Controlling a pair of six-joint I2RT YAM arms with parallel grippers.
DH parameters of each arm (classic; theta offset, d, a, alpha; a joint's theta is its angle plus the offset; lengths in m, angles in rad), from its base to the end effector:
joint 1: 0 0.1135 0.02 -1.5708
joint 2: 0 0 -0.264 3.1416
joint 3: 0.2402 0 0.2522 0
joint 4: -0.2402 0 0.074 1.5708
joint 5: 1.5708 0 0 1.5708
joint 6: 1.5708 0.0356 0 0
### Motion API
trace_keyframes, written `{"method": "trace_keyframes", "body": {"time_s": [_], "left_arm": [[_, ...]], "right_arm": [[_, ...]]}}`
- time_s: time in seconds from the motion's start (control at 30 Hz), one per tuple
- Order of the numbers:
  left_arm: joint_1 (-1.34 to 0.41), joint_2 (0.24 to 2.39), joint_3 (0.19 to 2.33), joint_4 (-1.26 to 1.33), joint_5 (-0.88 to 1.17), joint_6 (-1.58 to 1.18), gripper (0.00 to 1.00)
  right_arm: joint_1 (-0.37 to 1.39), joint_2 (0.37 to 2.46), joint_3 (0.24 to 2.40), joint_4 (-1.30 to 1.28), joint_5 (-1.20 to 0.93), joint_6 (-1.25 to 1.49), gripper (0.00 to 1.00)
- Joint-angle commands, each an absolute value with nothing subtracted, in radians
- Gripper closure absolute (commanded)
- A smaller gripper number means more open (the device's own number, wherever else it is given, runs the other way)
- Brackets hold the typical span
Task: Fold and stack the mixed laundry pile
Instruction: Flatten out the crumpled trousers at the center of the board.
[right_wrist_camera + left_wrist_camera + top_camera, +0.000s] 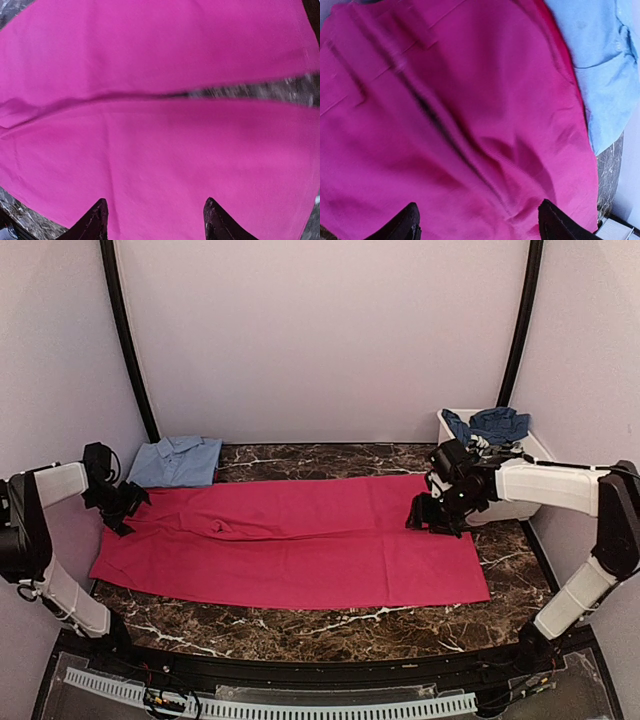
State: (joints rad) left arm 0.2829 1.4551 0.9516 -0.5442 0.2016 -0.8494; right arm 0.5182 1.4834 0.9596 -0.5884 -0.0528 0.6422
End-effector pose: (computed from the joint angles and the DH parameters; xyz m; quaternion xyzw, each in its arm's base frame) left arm 0.2780 0.0734 0.2158 -0.4935 0.8251 -0.1652 0.2198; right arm 0.2489 0.1441 0.2077 0.0543 0.9720 0.1461 0.1759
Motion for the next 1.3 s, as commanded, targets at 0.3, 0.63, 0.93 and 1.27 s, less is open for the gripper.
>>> {"method": "trace_keyframes", "body": {"time_s": [0.3, 0.63, 0.93, 1.27], "left_arm": [[0.232, 1.829, 1.286, -0.401, 0.266, -0.806, 0.33], [0.232, 1.819, 1.132, -0.459, 0.195, -0.883, 0.34], [0.236, 1.608, 0.893, -0.494, 0.163, -0.929, 0.35], [0.239, 1.411, 1.068, -0.541, 0.128, -0.71, 0.28]], "right_arm": [[0.417, 2.007, 1.507, -0.46, -0.123, 0.386, 0.41], [0.416, 2.033, 1.378, -0.436, -0.167, 0.434, 0.45], [0.425, 1.812, 1.01, -0.363, -0.227, 0.553, 0.45], [0.442, 1.594, 1.076, -0.422, -0.188, 0.405, 0.35]]}}
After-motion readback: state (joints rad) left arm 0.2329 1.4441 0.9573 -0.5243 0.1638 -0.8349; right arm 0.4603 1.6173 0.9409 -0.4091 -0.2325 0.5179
